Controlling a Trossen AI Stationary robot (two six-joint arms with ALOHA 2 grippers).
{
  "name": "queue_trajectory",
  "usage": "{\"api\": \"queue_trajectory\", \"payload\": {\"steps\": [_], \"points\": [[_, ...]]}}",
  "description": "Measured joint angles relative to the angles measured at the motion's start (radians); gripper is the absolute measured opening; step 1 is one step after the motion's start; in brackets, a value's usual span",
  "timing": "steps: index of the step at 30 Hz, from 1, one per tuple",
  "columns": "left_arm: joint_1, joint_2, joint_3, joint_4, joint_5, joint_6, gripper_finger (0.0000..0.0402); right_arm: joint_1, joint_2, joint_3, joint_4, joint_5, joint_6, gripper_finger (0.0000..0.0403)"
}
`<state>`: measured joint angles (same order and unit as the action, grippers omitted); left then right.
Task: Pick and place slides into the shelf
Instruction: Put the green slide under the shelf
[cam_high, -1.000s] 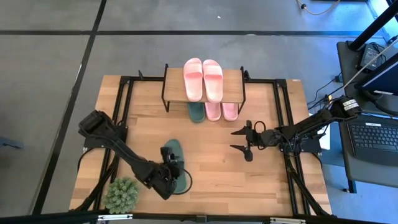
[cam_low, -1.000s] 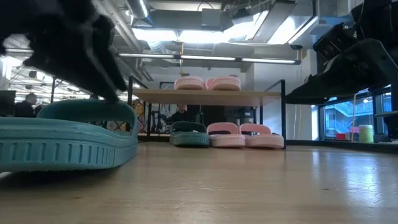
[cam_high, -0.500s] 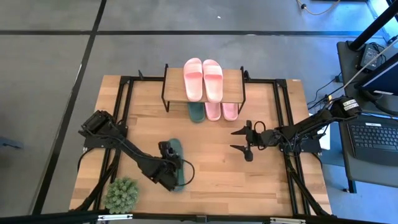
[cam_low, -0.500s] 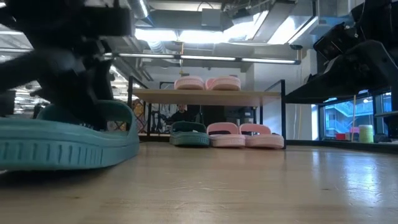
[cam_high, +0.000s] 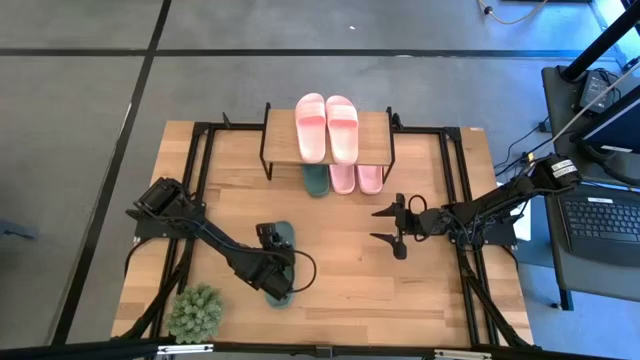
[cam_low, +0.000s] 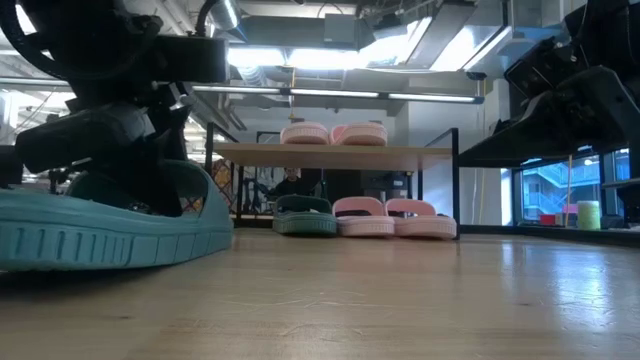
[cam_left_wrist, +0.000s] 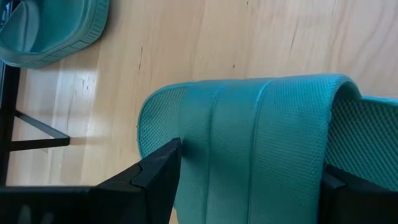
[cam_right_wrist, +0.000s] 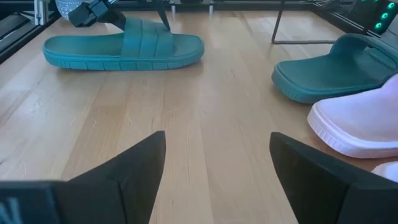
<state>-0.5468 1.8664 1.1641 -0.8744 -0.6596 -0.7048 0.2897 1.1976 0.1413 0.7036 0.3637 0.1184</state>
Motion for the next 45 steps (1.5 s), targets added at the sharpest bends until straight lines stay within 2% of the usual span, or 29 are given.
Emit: {"api": "queue_trajectory", "payload": {"steps": [17, 22, 28, 29, 34, 45], "points": [[0.005, 0.0, 0.0, 0.006, -0.012, 0.001, 0.0216, 0.0, 0.0, 0.0, -0.031, 0.0, -0.019, 0.0288], [0.025, 0.001, 0.0, 0.006, -0.06, 0.007, 0.0156, 0.0, 0.0, 0.0, -0.028, 0.0, -0.02, 0.0288], [0.061, 0.001, 0.0, 0.003, -0.112, 0.034, 0.0027, 0.0, 0.0, 0.0, -0.028, 0.0, -0.022, 0.0288], [0.068, 0.001, 0.0, 0.003, -0.124, 0.057, 0.0015, 0.0, 0.0, 0.0, -0.028, 0.0, -0.022, 0.0288], [0.111, 0.001, 0.0, 0.003, -0.217, 0.147, 0.0011, 0.0, 0.0, 0.0, -0.028, 0.0, -0.022, 0.0288], [0.262, 0.001, 0.0, -0.005, -0.222, 0.166, 0.0004, 0.0, 0.0, 0.0, -0.029, 0.0, -0.022, 0.0288]]}}
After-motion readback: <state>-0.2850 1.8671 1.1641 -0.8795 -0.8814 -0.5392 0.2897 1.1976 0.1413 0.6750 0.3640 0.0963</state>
